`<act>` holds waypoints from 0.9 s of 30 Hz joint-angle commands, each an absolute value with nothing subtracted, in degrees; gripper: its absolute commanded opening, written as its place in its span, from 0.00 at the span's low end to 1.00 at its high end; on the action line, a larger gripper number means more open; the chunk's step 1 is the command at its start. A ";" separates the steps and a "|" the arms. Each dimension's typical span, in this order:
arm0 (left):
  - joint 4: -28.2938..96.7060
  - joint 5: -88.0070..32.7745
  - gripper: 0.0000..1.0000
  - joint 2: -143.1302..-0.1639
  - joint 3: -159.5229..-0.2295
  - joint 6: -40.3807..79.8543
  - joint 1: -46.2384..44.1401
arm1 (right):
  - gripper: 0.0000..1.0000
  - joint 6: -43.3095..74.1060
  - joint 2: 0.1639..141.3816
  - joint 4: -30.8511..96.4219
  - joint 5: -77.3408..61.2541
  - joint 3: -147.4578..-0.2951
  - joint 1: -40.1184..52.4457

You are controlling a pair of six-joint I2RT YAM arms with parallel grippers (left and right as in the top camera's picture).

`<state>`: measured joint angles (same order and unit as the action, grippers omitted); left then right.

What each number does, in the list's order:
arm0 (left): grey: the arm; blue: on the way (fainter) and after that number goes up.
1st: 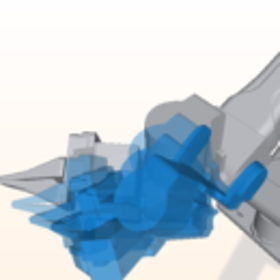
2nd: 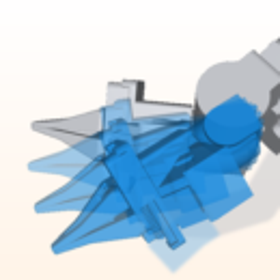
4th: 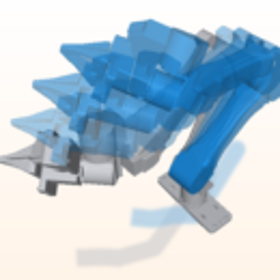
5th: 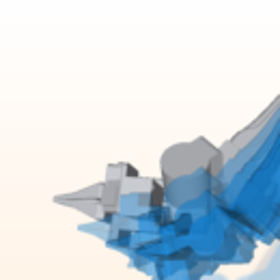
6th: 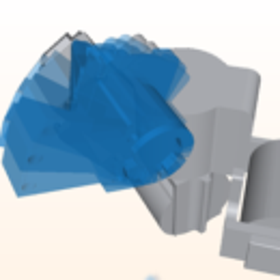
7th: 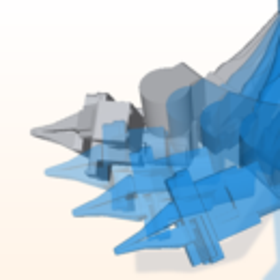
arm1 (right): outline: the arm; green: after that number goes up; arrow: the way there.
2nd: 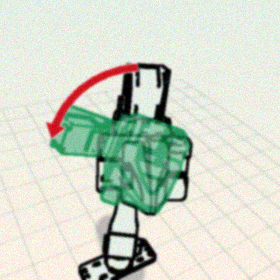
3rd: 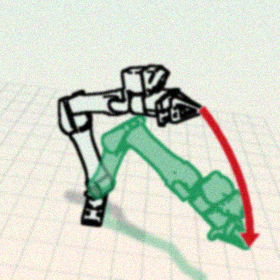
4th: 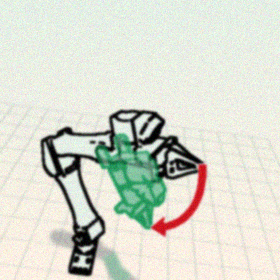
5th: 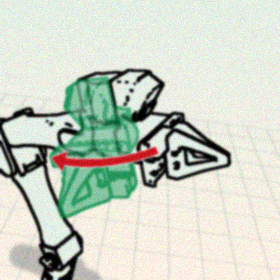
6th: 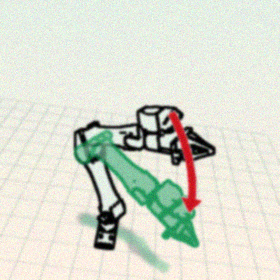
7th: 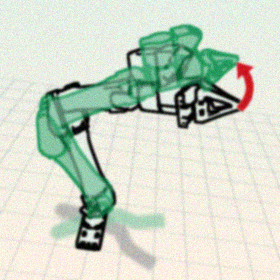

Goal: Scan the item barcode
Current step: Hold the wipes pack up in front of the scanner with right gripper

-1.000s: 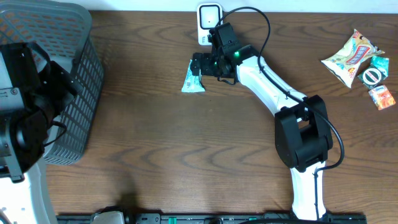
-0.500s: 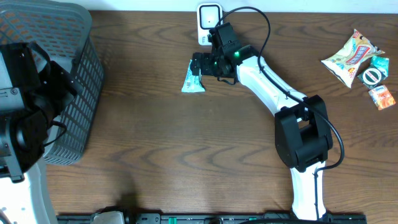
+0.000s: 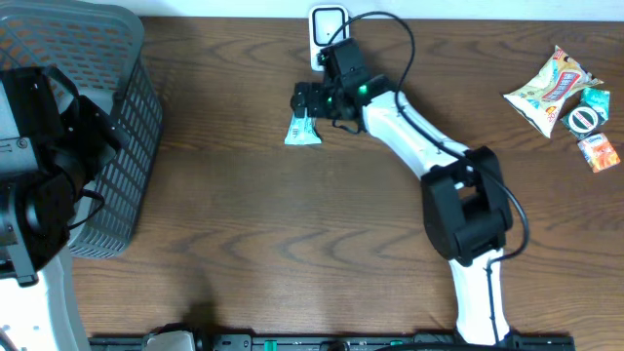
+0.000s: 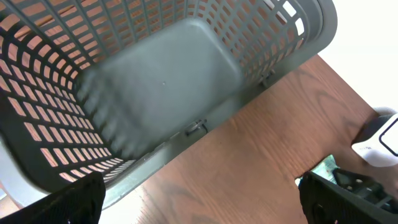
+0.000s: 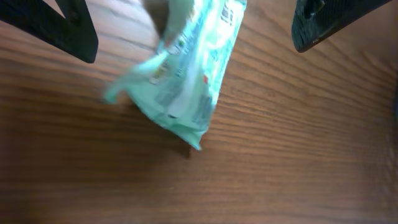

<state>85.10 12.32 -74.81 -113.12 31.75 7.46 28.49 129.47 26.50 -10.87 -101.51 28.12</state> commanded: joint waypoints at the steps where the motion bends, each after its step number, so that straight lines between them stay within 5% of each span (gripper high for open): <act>1: 85.25 12.47 0.98 -74.85 -113.54 32.25 7.75 | 0.94 29.41 133.69 26.15 -12.14 -101.51 29.15; 6: 85.23 12.47 0.98 -74.85 -113.54 32.25 7.75 | 0.86 30.44 136.33 26.15 -12.40 -101.51 29.19; 16: 85.23 12.47 0.98 -74.85 -113.54 32.25 7.75 | 0.03 30.39 136.46 26.35 -22.13 -101.51 28.05; 27: 85.25 12.47 0.98 -74.85 -113.54 32.25 7.75 | 0.01 26.17 131.83 26.35 -43.72 -101.51 21.61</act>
<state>85.10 12.32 -74.81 -113.12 31.75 7.46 29.95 134.93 26.33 -33.39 -101.82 23.64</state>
